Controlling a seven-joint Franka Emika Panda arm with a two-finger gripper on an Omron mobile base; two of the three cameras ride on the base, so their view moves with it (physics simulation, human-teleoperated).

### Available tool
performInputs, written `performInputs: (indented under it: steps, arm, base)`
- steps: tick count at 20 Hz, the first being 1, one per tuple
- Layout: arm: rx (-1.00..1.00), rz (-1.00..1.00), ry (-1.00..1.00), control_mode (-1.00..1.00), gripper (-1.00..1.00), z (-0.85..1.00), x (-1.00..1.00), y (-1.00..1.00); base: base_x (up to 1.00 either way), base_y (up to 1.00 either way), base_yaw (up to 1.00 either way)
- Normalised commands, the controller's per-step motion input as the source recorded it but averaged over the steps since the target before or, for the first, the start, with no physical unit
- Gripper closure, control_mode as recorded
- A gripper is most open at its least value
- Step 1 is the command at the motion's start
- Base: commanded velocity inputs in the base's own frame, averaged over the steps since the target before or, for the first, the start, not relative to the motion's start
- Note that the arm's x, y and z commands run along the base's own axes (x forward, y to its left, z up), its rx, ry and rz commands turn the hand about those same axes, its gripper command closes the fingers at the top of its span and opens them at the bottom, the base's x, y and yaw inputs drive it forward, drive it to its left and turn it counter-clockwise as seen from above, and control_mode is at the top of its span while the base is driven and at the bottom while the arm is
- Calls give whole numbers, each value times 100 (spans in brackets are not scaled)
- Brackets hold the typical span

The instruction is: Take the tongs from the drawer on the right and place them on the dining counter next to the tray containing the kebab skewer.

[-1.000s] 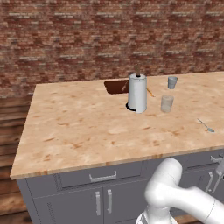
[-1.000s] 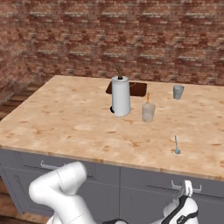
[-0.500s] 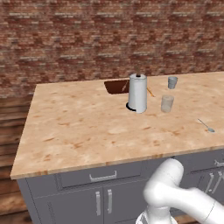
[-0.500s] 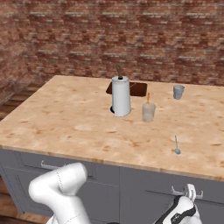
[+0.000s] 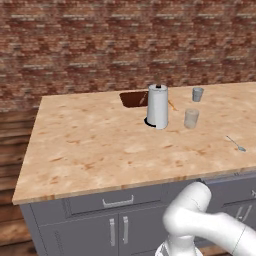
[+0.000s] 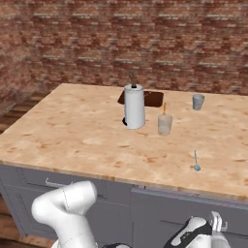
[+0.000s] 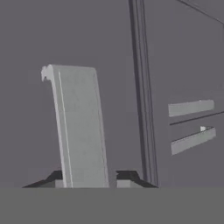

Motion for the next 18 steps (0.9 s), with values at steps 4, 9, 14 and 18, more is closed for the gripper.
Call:
performInputs:
  steps: [4,9,14,18]
  arm:
    - [0,0,46,-100,100,-60,-96,-41]
    - [0,0,39,-100,100,-75,-100,-38]
    - [-5,0,20,-100,100,-99,-100,-15]
    - [-5,0,13,-100,100,-100,-100,-21]
  base:
    - [0,0,0]
    - [0,0,0]
    - [0,0,0]
    - [0,0,0]
